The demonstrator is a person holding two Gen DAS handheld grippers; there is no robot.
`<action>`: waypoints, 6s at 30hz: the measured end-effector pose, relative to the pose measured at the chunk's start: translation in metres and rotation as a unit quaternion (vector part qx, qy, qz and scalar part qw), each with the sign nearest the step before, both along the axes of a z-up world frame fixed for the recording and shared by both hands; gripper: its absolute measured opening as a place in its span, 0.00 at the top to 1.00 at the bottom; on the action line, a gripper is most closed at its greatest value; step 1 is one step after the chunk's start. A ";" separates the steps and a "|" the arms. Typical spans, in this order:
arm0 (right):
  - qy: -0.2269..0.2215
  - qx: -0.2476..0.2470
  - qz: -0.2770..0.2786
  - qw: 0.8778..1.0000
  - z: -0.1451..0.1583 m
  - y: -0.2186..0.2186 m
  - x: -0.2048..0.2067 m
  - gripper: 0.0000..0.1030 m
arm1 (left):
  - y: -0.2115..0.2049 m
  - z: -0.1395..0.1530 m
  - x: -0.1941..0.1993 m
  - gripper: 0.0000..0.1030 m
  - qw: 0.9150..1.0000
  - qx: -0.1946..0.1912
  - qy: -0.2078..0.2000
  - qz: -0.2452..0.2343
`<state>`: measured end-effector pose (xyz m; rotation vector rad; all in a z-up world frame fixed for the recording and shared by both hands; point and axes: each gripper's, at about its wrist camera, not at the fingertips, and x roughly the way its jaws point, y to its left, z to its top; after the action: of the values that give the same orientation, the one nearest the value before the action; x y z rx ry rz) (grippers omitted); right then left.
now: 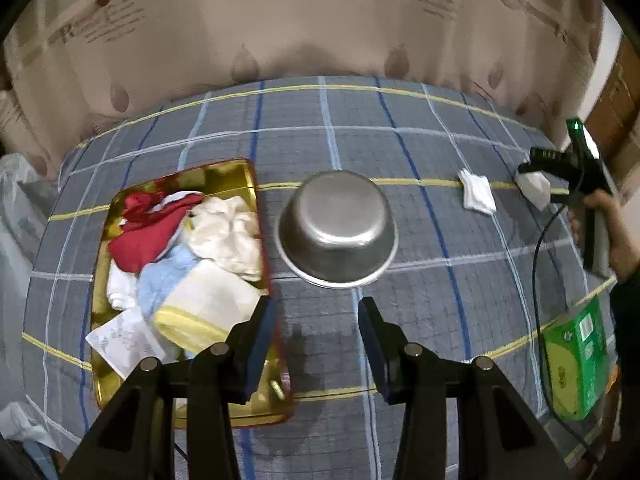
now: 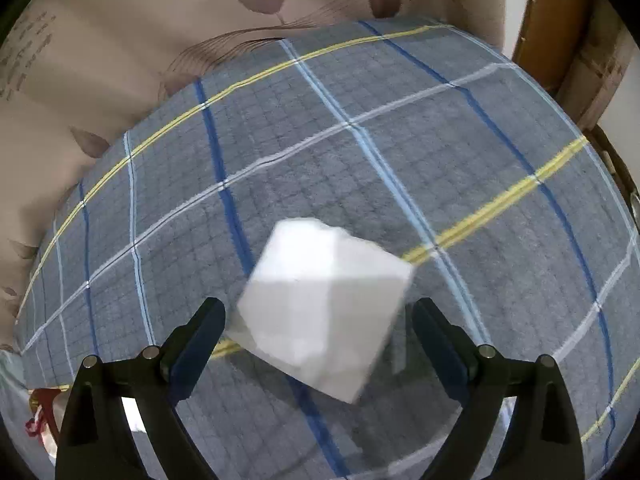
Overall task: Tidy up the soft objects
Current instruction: 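Move the right gripper to the white foam block and grasp it, then lift the foam block with the right gripper while left gripper grasps the white napkin, then carry the white napkin into the tray and open left gripper while right holds the block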
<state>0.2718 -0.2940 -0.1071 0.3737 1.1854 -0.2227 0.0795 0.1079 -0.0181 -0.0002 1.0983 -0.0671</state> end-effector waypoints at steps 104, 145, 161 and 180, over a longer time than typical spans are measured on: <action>-0.152 -0.096 0.125 0.976 0.060 0.022 -0.160 0.28 | -0.174 -0.055 0.115 0.89 0.998 -0.009 -0.013 -0.066; -0.148 -0.133 0.138 0.970 0.058 0.038 -0.160 0.28 | 0.031 0.058 -0.003 0.89 0.996 0.027 -0.059 0.055; -0.155 -0.155 0.153 0.964 0.067 0.050 -0.162 0.28 | 0.115 0.020 -0.013 0.89 0.992 0.034 -0.032 0.116; -0.184 -0.151 0.171 0.956 0.106 0.086 -0.177 0.28 | 0.126 -0.020 -0.002 0.86 0.990 0.043 -0.032 0.131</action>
<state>0.0947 -0.2079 -0.0007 -0.0630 0.8139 -0.0271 0.0770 0.2342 -0.0377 -0.0655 1.0277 0.2150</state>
